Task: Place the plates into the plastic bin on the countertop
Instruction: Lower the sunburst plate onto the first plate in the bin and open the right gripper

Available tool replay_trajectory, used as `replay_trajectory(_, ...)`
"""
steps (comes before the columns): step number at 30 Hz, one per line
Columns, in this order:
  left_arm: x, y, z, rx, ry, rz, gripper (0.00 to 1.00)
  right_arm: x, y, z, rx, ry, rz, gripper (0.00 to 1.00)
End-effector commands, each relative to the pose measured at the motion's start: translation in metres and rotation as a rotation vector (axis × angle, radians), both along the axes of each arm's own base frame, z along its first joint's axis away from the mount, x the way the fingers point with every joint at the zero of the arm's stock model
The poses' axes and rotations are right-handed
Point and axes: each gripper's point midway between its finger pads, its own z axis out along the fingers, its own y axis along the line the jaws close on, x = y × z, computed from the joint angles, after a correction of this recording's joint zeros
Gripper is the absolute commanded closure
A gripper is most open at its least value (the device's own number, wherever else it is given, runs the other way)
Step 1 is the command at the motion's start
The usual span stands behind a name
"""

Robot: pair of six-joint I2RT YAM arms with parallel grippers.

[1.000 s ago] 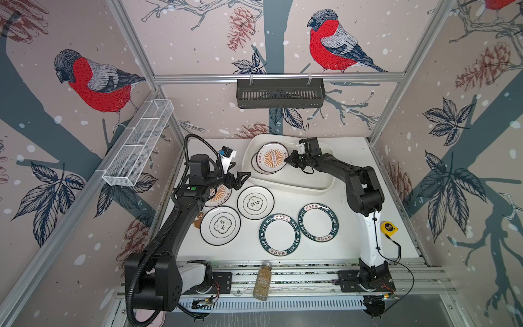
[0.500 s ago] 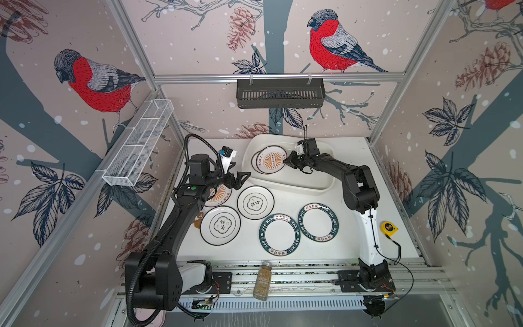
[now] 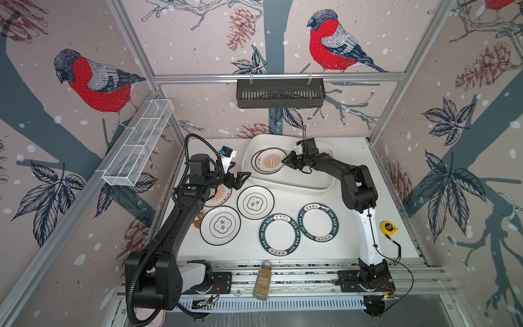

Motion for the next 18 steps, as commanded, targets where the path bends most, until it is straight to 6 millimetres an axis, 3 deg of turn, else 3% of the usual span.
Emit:
replay_trajectory(1, 0.0012, -0.0027, 0.0083, -0.01, -0.039, -0.019, 0.04, 0.0, -0.0001, 0.0009, -0.008, -0.012, 0.018, 0.75)
replay_trajectory(18, 0.0002, -0.0032, 0.0089, -0.012, -0.043, -0.023, 0.04, 0.0012, -0.0016, -0.0046, -0.068, -0.001, 0.028, 0.66)
